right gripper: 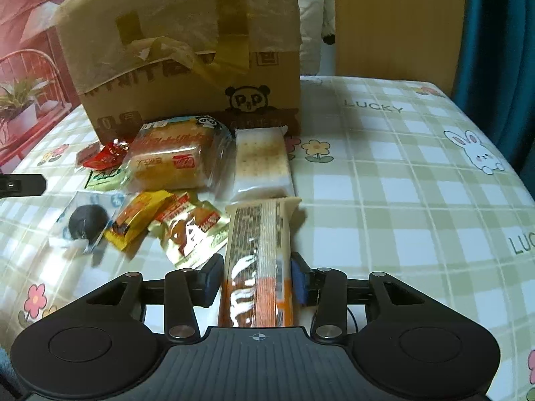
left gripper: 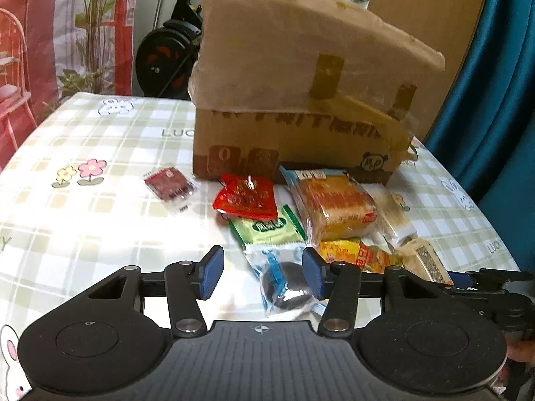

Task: Organize snacks
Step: 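Grasp the black round wrapped cookie with the left tool while the right tool grasps the striped snack bar, then carry both snacks over the bin and open both tools to release them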

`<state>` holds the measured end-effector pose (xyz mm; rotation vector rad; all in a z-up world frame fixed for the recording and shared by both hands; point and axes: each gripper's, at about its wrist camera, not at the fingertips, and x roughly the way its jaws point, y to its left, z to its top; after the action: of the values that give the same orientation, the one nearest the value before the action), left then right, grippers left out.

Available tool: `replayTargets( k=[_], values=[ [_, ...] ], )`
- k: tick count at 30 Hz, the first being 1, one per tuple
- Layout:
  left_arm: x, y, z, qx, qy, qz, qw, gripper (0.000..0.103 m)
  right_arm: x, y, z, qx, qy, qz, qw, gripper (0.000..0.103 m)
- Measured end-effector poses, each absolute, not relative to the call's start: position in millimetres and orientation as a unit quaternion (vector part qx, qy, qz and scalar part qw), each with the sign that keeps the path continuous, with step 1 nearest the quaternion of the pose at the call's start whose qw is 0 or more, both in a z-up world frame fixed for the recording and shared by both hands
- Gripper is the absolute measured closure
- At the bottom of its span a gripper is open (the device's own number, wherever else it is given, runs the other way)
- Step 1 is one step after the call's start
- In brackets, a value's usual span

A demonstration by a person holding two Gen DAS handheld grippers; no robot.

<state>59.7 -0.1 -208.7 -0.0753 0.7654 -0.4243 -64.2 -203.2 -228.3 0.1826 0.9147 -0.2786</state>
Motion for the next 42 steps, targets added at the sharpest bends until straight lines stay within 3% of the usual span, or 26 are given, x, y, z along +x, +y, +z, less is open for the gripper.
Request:
replayTargets(
  k=[5, 20, 22, 24, 34, 42],
  values=[
    [62, -9, -218, -0.046, 0.387, -0.211, 0.897, 0.048, -73, -208, -227, 0.092, 0.430, -0.127, 0.889, 0.069],
    [70, -54, -255, 0.009, 0.412, -0.185, 0.892, 0.042, -82, -218, -222, 0.118, 0.409, -0.135, 0.895, 0.070],
    [66, -55, -255, 0.024, 0.407, -0.189, 0.893, 0.051, -84, -219, -222, 0.120, 0.408, -0.138, 0.894, 0.069],
    [65, -49, -253, 0.010, 0.408, -0.195, 0.892, 0.054, -86, -221, -221, 0.123, 0.407, -0.141, 0.894, 0.070],
    [46, -17, -214, -0.006, 0.350, -0.176, 0.920, 0.055, -86, -224, -199, 0.122, 0.371, -0.143, 0.909, 0.070],
    [55, 0, -156, -0.032, 0.273, -0.166, 0.947, 0.055, -67, -235, -150, 0.115, 0.312, -0.135, 0.933, 0.070]
  ],
)
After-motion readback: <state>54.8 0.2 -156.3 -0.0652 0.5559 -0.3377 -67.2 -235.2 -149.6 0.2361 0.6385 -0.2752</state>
